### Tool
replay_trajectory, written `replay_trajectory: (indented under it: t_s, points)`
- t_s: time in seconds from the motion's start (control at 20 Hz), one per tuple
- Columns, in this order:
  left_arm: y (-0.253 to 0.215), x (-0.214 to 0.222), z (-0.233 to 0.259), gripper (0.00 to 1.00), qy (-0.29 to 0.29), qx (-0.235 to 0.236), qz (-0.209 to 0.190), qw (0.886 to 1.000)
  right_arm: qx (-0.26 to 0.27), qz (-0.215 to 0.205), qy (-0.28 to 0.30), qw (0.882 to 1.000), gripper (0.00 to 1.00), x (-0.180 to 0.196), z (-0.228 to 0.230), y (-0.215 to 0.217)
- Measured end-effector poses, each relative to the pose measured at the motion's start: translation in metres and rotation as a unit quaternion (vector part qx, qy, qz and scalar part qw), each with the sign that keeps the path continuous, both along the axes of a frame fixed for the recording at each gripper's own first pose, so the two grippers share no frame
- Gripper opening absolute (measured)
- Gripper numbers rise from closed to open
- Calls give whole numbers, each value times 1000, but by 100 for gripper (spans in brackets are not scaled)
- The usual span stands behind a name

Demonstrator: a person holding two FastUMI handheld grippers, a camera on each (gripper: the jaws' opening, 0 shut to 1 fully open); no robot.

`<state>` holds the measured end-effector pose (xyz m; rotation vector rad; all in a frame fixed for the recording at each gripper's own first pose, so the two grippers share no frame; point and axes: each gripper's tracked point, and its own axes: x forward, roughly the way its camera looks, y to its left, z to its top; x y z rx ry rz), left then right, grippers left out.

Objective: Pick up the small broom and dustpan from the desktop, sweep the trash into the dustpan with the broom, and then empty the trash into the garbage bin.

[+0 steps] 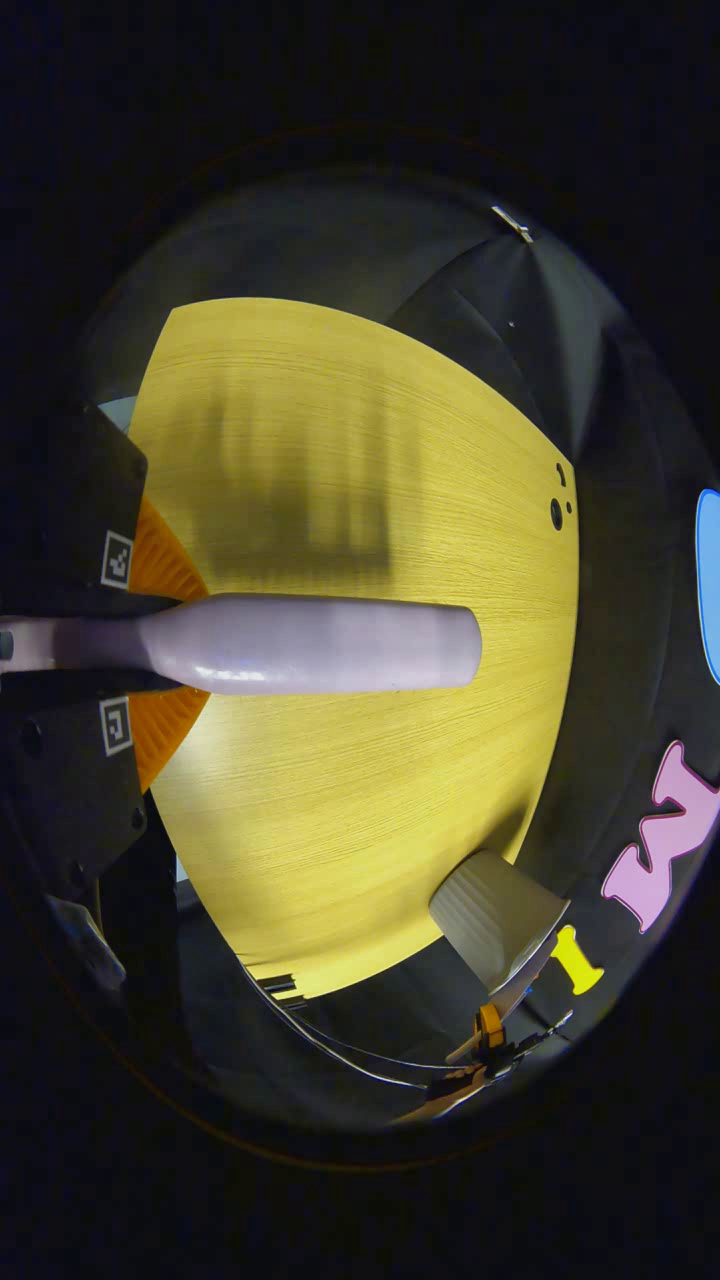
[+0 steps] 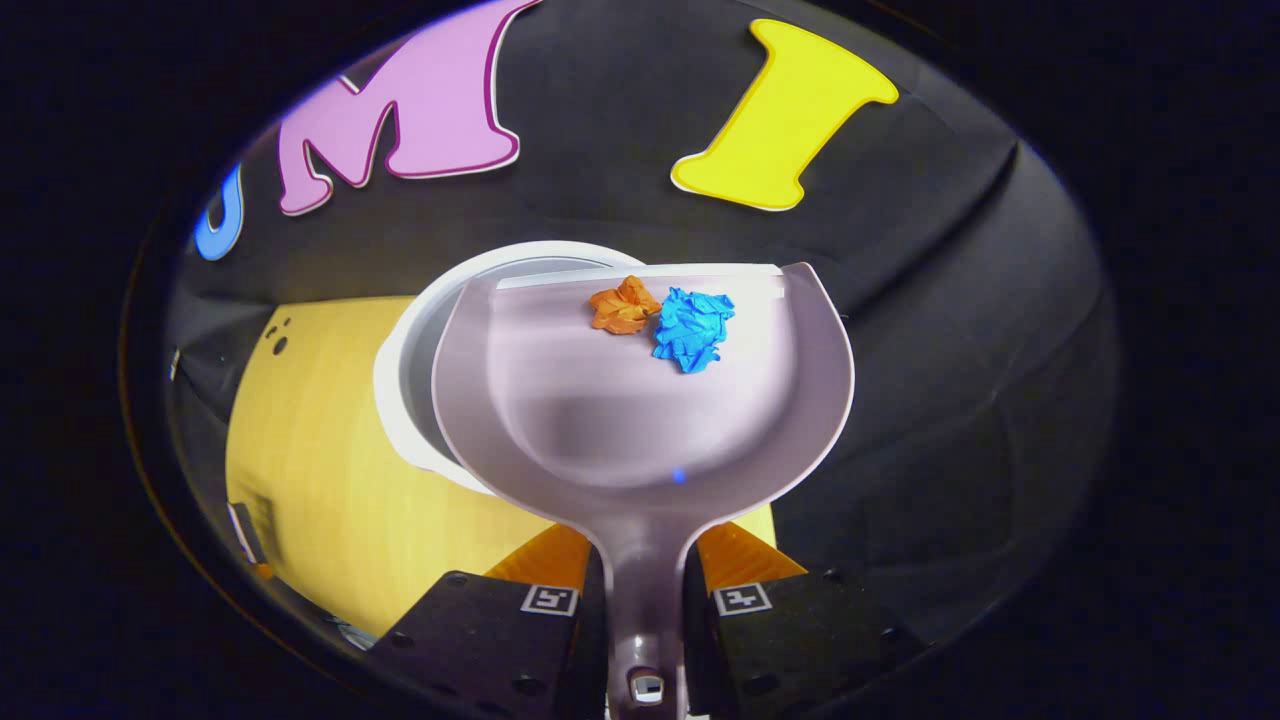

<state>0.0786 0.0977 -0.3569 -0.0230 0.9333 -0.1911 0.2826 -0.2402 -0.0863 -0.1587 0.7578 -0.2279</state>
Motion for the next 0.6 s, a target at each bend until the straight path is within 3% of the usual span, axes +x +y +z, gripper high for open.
replay_trajectory:
  t_s: [0.2, 0.3, 0.35, 0.6]
  points:
    - [-1, 0, 4, 25, 6, -13, 2, 1000, -25, -6, -12, 1000, 35, 4, 1, -2]
    - [-2, 1, 5, 25, 1, -13, 3, 1000, -62, -8, -20, 998, 31, 4, 4, -5]
    - [-3, 0, 5, 25, -1, -14, 3, 1000, -82, -7, -21, 996, 35, 2, 5, -7]
    - [-6, 1, 6, 25, 3, -17, 1, 1000, -166, 5, -34, 986, 35, 6, 6, -13]
